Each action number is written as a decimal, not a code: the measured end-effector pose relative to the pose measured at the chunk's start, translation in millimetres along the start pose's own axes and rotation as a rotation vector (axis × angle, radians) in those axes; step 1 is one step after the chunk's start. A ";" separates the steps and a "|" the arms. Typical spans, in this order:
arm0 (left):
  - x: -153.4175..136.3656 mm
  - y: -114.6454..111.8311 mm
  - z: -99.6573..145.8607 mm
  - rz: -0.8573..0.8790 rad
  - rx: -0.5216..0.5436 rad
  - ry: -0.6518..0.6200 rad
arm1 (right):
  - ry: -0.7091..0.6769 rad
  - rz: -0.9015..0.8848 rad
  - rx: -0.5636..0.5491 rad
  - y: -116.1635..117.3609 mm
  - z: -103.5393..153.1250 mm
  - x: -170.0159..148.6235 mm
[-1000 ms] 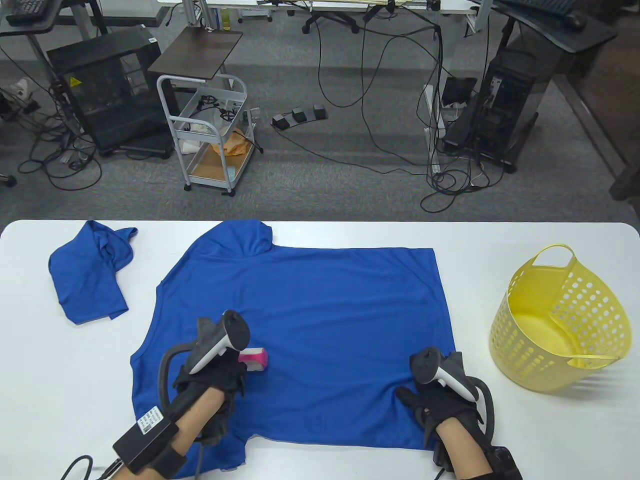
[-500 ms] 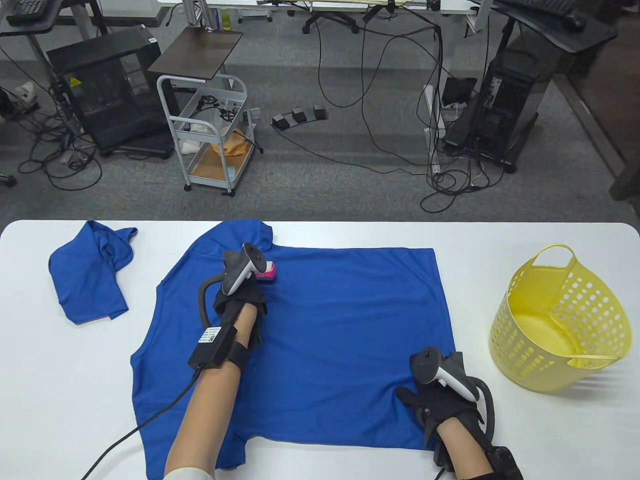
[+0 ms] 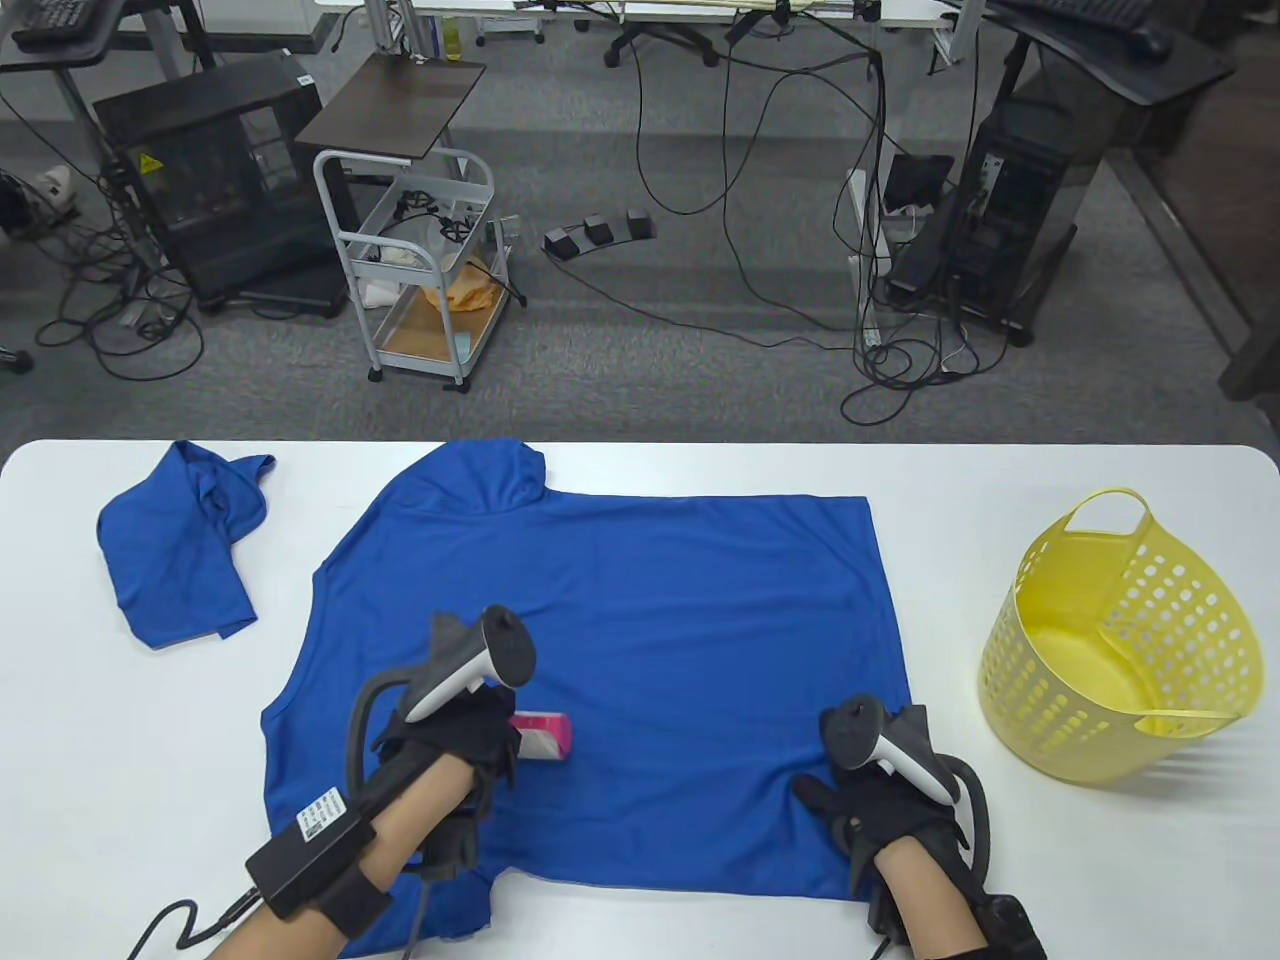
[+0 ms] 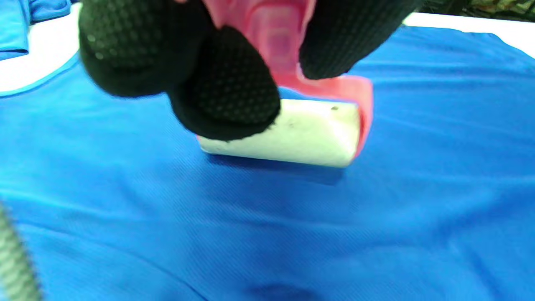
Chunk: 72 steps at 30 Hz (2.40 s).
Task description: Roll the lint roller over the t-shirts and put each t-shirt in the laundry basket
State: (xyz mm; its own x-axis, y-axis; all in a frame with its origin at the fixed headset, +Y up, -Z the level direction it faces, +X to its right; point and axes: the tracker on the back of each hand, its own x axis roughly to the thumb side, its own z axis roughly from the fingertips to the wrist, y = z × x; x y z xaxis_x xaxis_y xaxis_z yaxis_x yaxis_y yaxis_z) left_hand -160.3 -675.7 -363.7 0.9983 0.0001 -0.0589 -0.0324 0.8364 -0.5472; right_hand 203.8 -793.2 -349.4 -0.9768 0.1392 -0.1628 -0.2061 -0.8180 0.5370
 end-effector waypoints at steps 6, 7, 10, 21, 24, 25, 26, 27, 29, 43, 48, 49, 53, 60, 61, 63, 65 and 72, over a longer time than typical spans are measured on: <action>30.7 23.3 -57.9 0.014 0.125 0.106 | -0.003 -0.001 0.001 0.1 0.0 -0.2; 33.9 30.7 -74.1 0.035 0.148 0.133 | -0.003 -0.001 0.001 0.2 0.0 -0.2; 35.9 44.2 -121.2 0.150 0.126 0.142 | -0.003 -0.001 0.002 0.1 0.0 -0.2; 11.2 36.5 -131.1 0.212 0.108 0.086 | -0.002 -0.004 0.004 0.6 0.2 -0.2; -9.6 28.2 -88.6 0.193 0.084 0.028 | 0.000 -0.005 0.004 0.7 0.3 -0.1; -15.1 25.6 -77.9 0.180 0.071 0.018 | 0.000 -0.005 0.004 0.7 0.3 -0.2; -23.4 21.3 -62.2 0.160 0.052 0.005 | 0.000 -0.006 0.005 0.8 0.2 -0.2; -29.4 18.0 -49.2 0.143 0.031 0.002 | 0.000 -0.006 0.005 0.8 0.2 -0.2; -38.7 12.2 -23.4 0.125 -0.013 -0.015 | -0.001 -0.003 0.006 0.6 0.1 -0.4; 59.1 29.9 -61.2 0.066 0.153 0.034 | -0.007 -0.008 0.005 2.0 0.1 -0.1; 80.5 58.6 -126.7 0.157 0.243 0.133 | -0.010 -0.012 0.005 2.0 -0.1 -0.3; 83.3 63.4 -140.0 0.159 0.265 0.137 | -0.010 -0.011 0.007 2.0 -0.1 -0.4; 84.3 61.7 -165.3 0.216 0.183 0.109 | -0.017 -0.013 0.008 2.3 -0.2 -0.9; 57.5 37.8 -108.2 0.200 0.159 -0.063 | -0.010 -0.015 0.009 2.3 0.1 -0.6; 54.3 34.9 -96.1 0.186 0.146 -0.080 | -0.010 -0.016 0.008 2.3 0.1 -0.7; 46.5 25.5 -59.2 0.142 0.104 -0.121 | -0.008 -0.019 0.006 2.4 0.2 -0.8; 43.5 13.6 -28.0 0.113 0.026 -0.133 | -0.007 -0.021 0.005 2.6 0.3 -1.1; 51.0 -12.6 17.8 -0.045 -0.024 -0.149 | -0.007 -0.015 -0.008 4.5 0.7 -2.2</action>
State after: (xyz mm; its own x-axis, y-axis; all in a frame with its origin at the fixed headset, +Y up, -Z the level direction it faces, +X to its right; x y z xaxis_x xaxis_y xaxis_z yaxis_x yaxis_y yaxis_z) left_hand -108.1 -676.4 -345.0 0.9949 0.0457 0.0898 0.0132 0.8243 -0.5660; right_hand 205.0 -796.8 -346.0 -0.9741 0.1553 -0.1644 -0.2199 -0.8200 0.5284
